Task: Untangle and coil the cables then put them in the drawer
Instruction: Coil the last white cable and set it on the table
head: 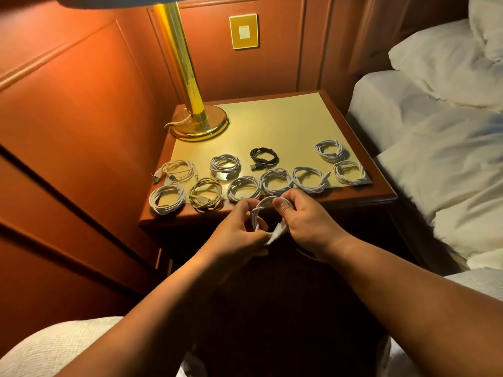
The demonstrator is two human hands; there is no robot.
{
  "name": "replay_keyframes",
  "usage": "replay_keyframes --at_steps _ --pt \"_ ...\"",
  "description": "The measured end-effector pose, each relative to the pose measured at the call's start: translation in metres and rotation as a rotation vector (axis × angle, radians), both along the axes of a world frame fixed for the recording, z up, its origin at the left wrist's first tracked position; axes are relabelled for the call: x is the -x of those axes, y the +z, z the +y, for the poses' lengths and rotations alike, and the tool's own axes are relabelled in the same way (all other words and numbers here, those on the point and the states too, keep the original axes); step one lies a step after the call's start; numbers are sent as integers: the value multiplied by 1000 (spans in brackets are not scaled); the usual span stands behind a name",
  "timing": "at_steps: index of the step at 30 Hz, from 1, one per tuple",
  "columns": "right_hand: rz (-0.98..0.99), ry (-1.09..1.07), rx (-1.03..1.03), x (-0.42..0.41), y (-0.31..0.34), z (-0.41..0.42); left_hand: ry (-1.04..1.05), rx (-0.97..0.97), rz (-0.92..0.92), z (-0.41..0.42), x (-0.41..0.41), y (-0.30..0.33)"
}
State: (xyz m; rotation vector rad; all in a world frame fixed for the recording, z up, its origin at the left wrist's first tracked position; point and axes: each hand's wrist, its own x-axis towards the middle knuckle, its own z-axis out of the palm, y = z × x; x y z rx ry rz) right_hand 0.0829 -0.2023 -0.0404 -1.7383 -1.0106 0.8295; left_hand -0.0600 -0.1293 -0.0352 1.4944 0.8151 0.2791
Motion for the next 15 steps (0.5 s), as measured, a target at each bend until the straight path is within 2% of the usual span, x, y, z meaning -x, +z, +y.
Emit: replay_keyframes --at_steps 3,5,7,9,11,15 --pt "83 -60 30 -7 3 1 -100 -267 137 6 7 0" --pt "234 -88 39 -10 4 1 -89 -217 85 5 9 0" --pt "429 -84 49 -10 6 2 -41 -76 6 6 9 2" --pt "525 -58 83 -10 8 1 23 20 -71 9 9 2" --pt "465 -28 127 -11 9 0 71 3 -91 12 9 2" --pt "176 58 186 -16 11 -4 11 -104 -59 15 10 2"
